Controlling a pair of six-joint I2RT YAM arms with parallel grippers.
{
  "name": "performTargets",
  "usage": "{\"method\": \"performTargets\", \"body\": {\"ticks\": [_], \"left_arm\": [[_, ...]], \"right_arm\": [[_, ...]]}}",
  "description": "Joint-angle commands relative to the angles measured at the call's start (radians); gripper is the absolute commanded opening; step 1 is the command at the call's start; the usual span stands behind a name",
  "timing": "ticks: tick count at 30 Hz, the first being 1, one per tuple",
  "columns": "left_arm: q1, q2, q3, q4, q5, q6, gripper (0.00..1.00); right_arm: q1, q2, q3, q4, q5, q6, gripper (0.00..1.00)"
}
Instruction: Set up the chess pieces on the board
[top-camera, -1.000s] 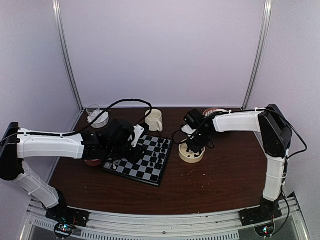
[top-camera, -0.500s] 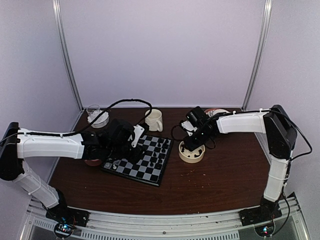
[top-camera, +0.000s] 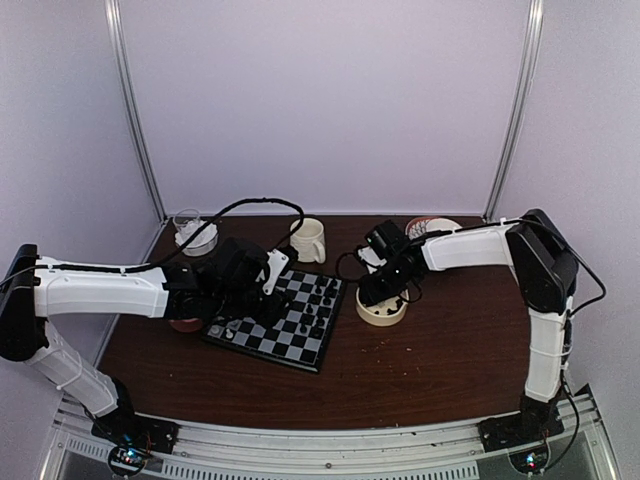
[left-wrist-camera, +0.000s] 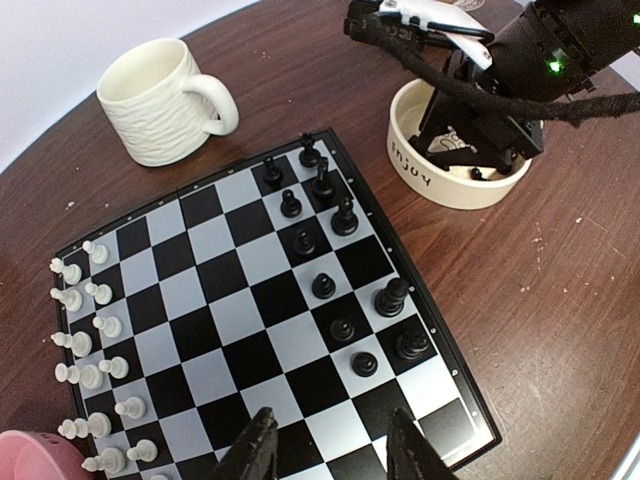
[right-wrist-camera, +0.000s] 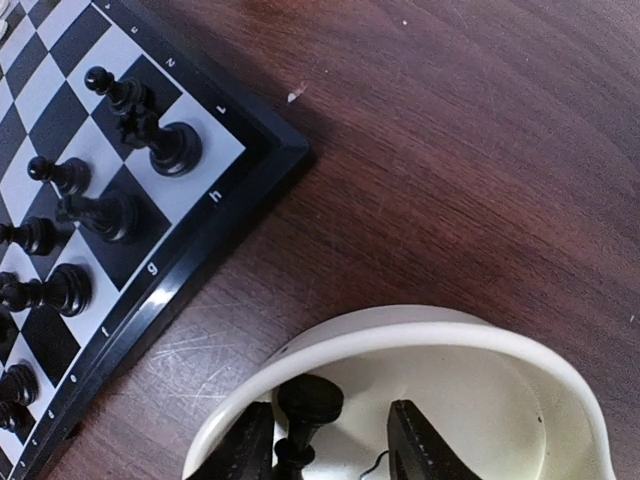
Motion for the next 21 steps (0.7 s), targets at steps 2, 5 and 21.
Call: {"method": "performTargets", "body": {"ticks": [2,5,21], "left_arm": [[-0.003,-0.014,0.016,0.010,-0.015,0.014,0.38],[-0.002,-0.016,0.016,0.009,-0.014,0.014,0.38],[-0.002,-0.032,0.003,0.027,0.005,0.009,0.38]], "right_arm": [[0.002,0.041,0.040,-0.029,0.034,0.030,0.34],[0.002,0.030,0.037,-0.048,0.078,0.015,0.25],[0.003,-0.153,-0.065,0.004,0.165,-0.088,0.07]]}}
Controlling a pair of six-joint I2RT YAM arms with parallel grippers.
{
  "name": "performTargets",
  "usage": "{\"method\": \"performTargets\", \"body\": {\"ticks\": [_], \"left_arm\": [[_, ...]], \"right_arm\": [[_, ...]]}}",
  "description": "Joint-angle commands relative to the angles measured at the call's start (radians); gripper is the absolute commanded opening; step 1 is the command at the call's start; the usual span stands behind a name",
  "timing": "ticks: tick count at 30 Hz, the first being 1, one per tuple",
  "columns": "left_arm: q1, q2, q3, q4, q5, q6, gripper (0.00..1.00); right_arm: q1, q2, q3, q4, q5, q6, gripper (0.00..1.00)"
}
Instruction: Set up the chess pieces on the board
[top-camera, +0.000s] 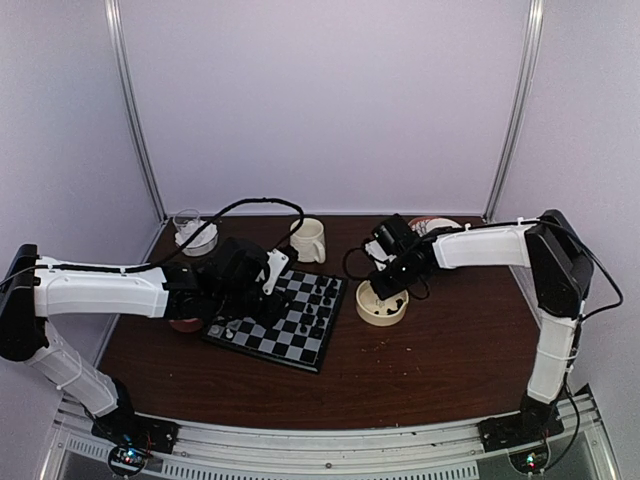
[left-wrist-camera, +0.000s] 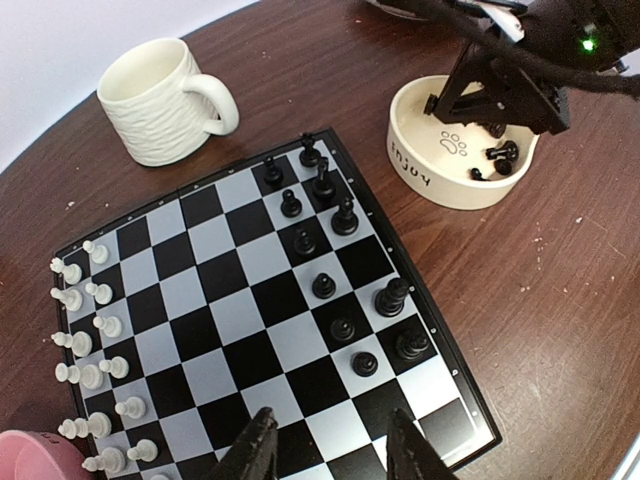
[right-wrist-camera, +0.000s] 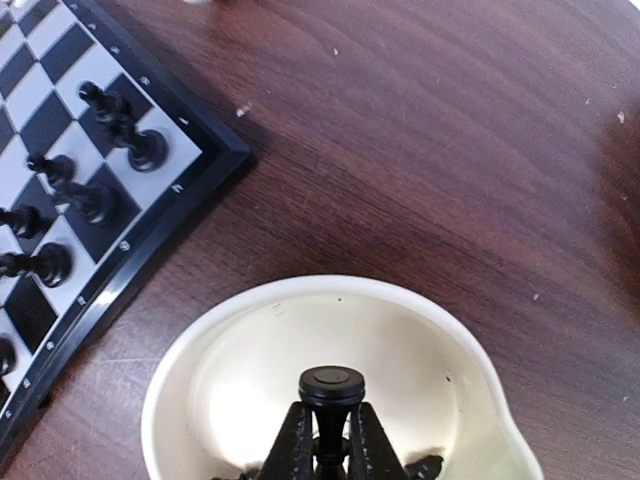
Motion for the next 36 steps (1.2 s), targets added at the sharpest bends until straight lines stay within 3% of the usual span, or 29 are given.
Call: {"method": "performTargets", "body": {"ticks": [1,6,11,16,26,31,36], "left_arm": [[-0.002,-0.038,-0.003,0.034,0.011,0.008,0.39],[-0.002,-0.063,-0.020,0.052,0.027,0.005,0.39],[0.000,-0.094,-0.053,0.104,0.083,-0.006,0.39],[0.015,-0.095,-0.059,0.144,0.226,-0.042,0.52],[0.160,-0.114,-0.148,0.360,0.633,-0.245,0.71],[0.169,-0.072,-0.126,0.385,0.730,-0.287,0.76],[0.169,-0.012,-0.099,0.419,0.821,-0.338,0.76]], "right_arm": [[0.005,-0.104,-0.050,0.048,0.028,-0.041,0.07],[0.009,-0.203,-0.133,0.149,-0.034,-0.059,0.06],[0.026,-0.312,-0.256,0.355,-0.262,-0.106,0.06],[0.080,-0.375,-0.324,0.422,-0.316,-0.190,0.06],[0.234,-0.474,-0.424,0.571,-0.267,-0.294,0.05],[0.302,-0.479,-0.426,0.582,-0.226,-0.335,0.04],[0.365,-0.463,-0.406,0.562,-0.151,-0.392,0.03]]}}
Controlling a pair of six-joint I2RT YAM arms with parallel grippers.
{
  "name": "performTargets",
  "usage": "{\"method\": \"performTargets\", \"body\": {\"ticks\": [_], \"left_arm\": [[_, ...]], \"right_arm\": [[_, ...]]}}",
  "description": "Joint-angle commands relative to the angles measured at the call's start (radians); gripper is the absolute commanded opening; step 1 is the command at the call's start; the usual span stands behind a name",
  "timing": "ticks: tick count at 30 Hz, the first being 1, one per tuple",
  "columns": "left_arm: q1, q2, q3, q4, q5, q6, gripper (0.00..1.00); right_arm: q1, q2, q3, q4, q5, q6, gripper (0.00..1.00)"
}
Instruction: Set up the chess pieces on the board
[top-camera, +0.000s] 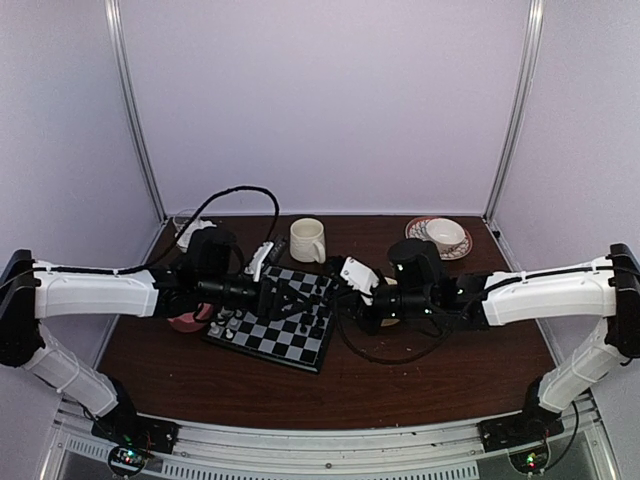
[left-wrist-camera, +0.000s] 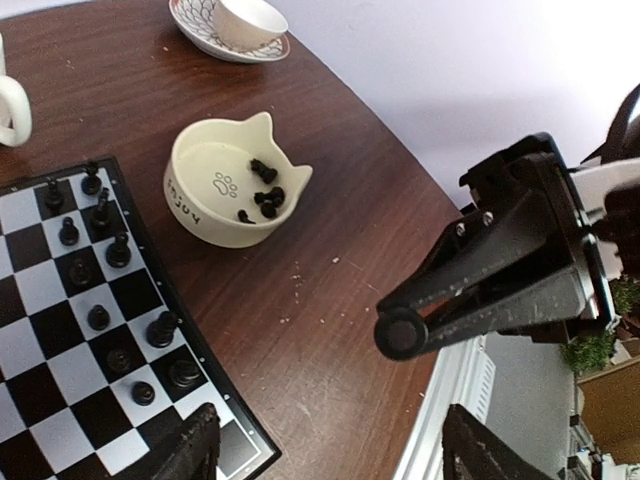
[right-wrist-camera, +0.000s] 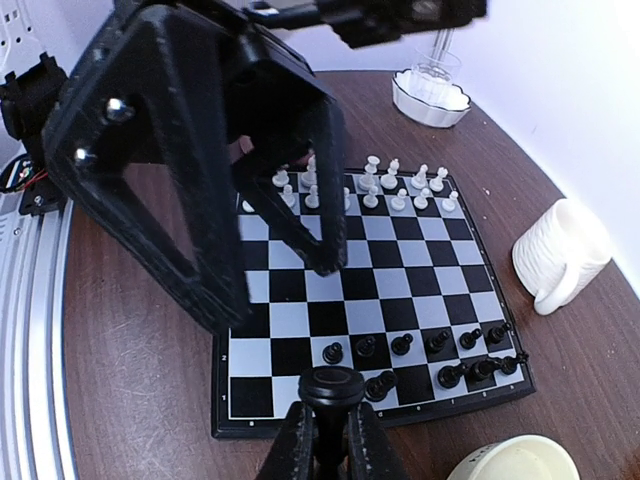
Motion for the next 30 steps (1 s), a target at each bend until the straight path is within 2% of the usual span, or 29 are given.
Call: {"method": "performTargets", "body": {"ticks": [1,8,11,14,20,30], "left_arm": [[-0.001,0.049,0.034,0.088,0.123,-0.070,0.75],[-0.001,0.097,0.055,0.118,0.197,-0.120,0.73],[-0.002,0.121,0.055,0.161,0.241,-0.147,0.63],[-0.007,0.123,0.057,0.162,0.243,-0.145,0.58],[-0.011,0.142,0.071,0.152,0.258,-0.146,0.54],[-0.018,0.168,0.094,0.123,0.269,-0.133,0.38]], "right_arm": [[0.047,-0.001,0.012,0.013,0.084,-0.067,0.03],[0.091,0.012,0.014,0.014,0.128,-0.122,0.03],[0.108,0.020,0.016,0.014,0.157,-0.139,0.03],[0.115,0.025,0.020,0.010,0.168,-0.147,0.03],[0.132,0.033,0.023,0.011,0.196,-0.164,0.03],[0.143,0.052,0.034,0.006,0.233,-0.172,0.03]]}}
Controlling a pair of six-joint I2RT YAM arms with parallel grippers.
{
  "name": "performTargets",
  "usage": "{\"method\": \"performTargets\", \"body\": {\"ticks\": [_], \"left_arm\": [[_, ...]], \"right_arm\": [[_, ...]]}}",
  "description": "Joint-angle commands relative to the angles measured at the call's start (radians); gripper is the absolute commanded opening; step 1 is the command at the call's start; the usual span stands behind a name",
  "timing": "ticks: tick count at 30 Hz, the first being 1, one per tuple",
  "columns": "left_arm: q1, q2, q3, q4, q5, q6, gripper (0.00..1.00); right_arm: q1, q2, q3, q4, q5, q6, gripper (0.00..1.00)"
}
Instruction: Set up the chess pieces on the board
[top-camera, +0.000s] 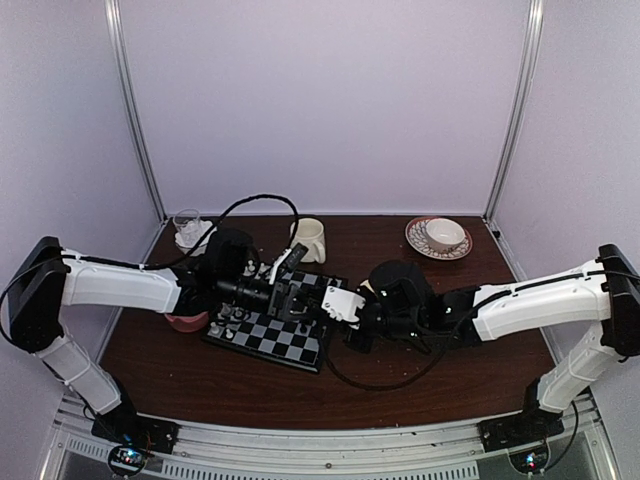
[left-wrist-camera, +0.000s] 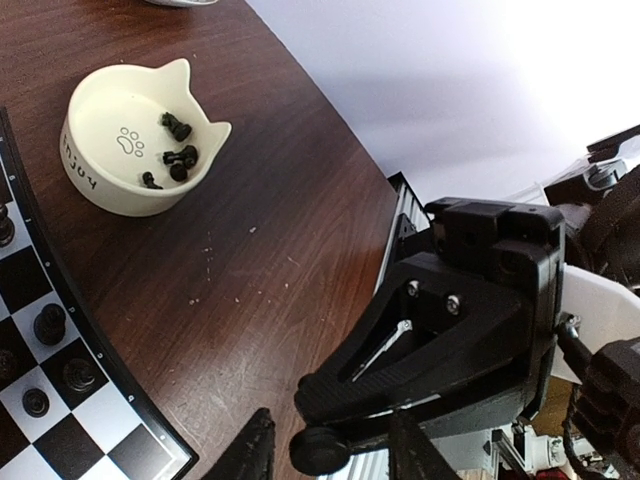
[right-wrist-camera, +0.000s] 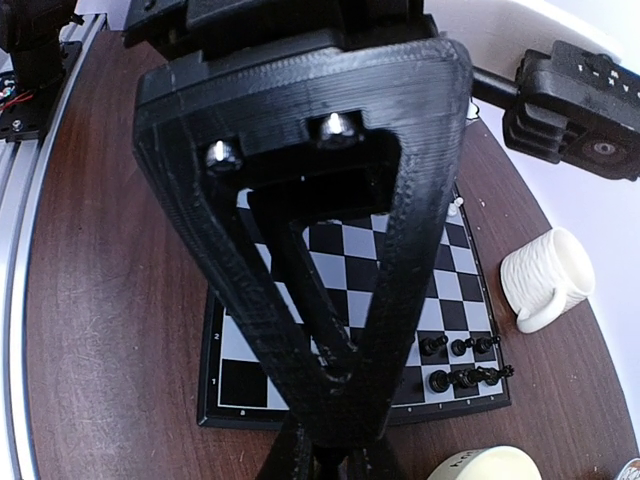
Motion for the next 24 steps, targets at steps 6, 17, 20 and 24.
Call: {"method": "performTargets", "body": {"ticks": [6,17,20,24], "left_arm": [[-0.014,0.017,0.051,-0.009,0.020,0.029,0.37],[-0.018,0.027,0.067,-0.036,0.020,0.050,0.17],[-0.018,0.025,0.065,-0.032,0.020,0.054,0.10],[-0.018,0.021,0.064,-0.027,0.024,0.055,0.07]], "right_arm": [[0.007,0.015,0.032,0.017,0.050,-0.001,0.03],[0.007,0.008,0.026,0.021,0.050,-0.001,0.03],[0.008,0.008,0.025,0.022,0.050,-0.003,0.06],[0.008,0.007,0.025,0.023,0.050,0.000,0.10]]}}
